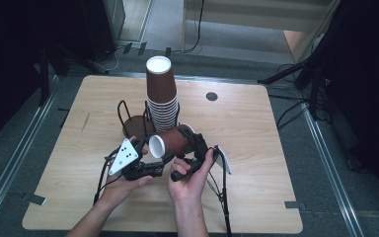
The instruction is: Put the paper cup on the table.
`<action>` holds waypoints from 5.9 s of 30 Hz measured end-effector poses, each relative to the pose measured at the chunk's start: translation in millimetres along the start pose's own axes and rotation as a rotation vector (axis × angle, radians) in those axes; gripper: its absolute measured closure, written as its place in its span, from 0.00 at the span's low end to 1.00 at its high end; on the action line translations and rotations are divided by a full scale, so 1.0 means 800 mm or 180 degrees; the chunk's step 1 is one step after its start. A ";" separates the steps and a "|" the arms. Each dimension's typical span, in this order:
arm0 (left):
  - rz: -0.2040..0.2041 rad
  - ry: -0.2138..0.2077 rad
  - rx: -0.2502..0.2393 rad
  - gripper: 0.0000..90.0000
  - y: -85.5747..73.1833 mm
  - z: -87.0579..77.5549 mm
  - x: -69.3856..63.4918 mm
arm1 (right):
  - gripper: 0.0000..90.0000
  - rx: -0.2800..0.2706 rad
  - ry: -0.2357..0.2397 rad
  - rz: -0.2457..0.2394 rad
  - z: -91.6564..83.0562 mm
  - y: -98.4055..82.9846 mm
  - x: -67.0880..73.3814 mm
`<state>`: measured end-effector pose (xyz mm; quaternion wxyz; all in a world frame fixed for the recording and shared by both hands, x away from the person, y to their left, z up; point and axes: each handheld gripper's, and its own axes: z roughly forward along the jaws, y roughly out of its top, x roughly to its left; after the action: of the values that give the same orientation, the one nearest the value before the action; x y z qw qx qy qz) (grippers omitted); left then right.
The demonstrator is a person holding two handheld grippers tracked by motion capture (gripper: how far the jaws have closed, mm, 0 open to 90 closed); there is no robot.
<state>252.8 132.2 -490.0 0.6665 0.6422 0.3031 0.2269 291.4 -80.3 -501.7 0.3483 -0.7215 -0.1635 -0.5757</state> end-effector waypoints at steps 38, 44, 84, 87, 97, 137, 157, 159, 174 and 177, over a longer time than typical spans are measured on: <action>-0.0451 0.0185 0.0176 0.00 -0.008 -0.077 0.045 | 0.12 -0.0663 -0.0499 -0.2850 0.003 -0.008 0.085; -0.0504 0.0306 0.0193 0.00 -0.015 -0.093 0.057 | 0.12 -0.0731 -0.0554 -0.3370 -0.002 -0.015 0.094; -0.0581 0.0997 0.0443 0.00 -0.053 -0.185 0.111 | 0.12 -0.1699 -0.0834 -0.5025 0.009 0.044 0.101; -0.0629 0.1069 0.0439 0.00 -0.053 -0.192 0.117 | 0.12 -0.1789 -0.0853 -0.5103 0.012 0.054 0.100; -0.0640 0.1283 0.0504 0.00 -0.059 -0.201 0.128 | 0.12 -0.1886 -0.1136 -0.5238 0.025 0.087 0.091; -0.0702 0.1669 0.0638 0.02 -0.065 -0.203 0.137 | 0.11 -0.1874 -0.1584 -0.5585 0.074 0.158 0.025; -0.0805 0.1624 0.0627 0.02 -0.065 -0.205 0.140 | 0.09 -0.1759 -0.1652 -0.5596 0.072 0.162 0.014; -0.0817 0.1623 0.0615 0.02 -0.065 -0.206 0.140 | 0.08 -0.1749 -0.1656 -0.5580 0.072 0.162 0.014; -0.0805 0.1623 0.0620 0.02 -0.065 -0.205 0.140 | 0.00 -0.1447 -0.1480 -0.5383 0.058 0.161 0.026; -0.0806 0.1624 0.0619 0.02 -0.065 -0.205 0.140 | 0.00 -0.1396 -0.1464 -0.5378 0.053 0.159 0.031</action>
<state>214.0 323.5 -553.1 0.5271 0.5824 0.5588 0.2659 409.7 -144.5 -522.4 -0.3773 -0.5085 -0.5912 -0.4995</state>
